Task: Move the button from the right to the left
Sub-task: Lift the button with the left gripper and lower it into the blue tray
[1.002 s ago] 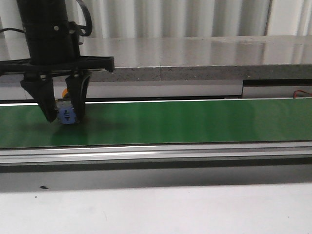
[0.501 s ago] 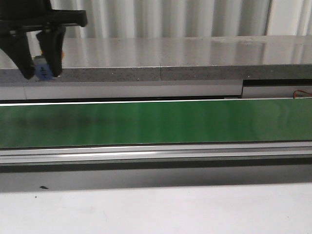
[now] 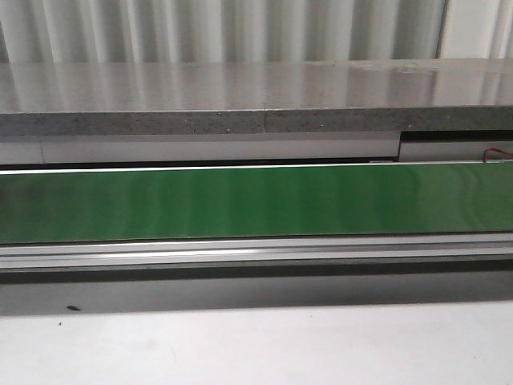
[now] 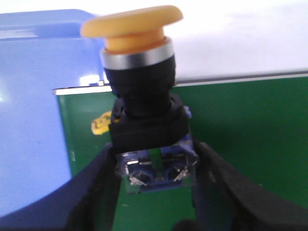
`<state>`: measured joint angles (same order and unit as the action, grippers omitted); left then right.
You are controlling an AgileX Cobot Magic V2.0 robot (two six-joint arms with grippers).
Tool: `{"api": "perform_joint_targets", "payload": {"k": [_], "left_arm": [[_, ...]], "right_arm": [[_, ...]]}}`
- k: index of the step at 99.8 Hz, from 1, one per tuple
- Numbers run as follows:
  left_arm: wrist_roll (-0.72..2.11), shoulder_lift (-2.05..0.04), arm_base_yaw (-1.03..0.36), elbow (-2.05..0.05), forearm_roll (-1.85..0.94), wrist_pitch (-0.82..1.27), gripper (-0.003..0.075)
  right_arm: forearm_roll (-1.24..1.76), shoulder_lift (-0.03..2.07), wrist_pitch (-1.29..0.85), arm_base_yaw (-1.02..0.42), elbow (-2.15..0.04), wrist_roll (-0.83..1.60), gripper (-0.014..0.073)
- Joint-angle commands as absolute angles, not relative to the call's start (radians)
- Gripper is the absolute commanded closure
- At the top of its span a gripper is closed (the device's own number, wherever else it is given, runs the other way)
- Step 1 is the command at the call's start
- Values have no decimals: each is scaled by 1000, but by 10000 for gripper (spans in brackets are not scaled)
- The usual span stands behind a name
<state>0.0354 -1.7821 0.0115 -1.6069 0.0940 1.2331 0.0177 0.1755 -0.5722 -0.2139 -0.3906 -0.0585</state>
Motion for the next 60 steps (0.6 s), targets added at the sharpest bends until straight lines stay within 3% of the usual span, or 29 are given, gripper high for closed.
{"api": "perform_joint_targets", "payload": {"k": [1, 26, 60], "left_arm": [[101, -1726, 73, -1636, 124, 1266, 513], [113, -1737, 247, -1633, 140, 1266, 514], [222, -1822, 353, -1579, 150, 1257, 513]], "right_arm": [[6, 186, -488, -215, -418, -52, 662], [6, 186, -488, -215, -418, -52, 662], [6, 186, -488, -215, -418, -52, 662]]}}
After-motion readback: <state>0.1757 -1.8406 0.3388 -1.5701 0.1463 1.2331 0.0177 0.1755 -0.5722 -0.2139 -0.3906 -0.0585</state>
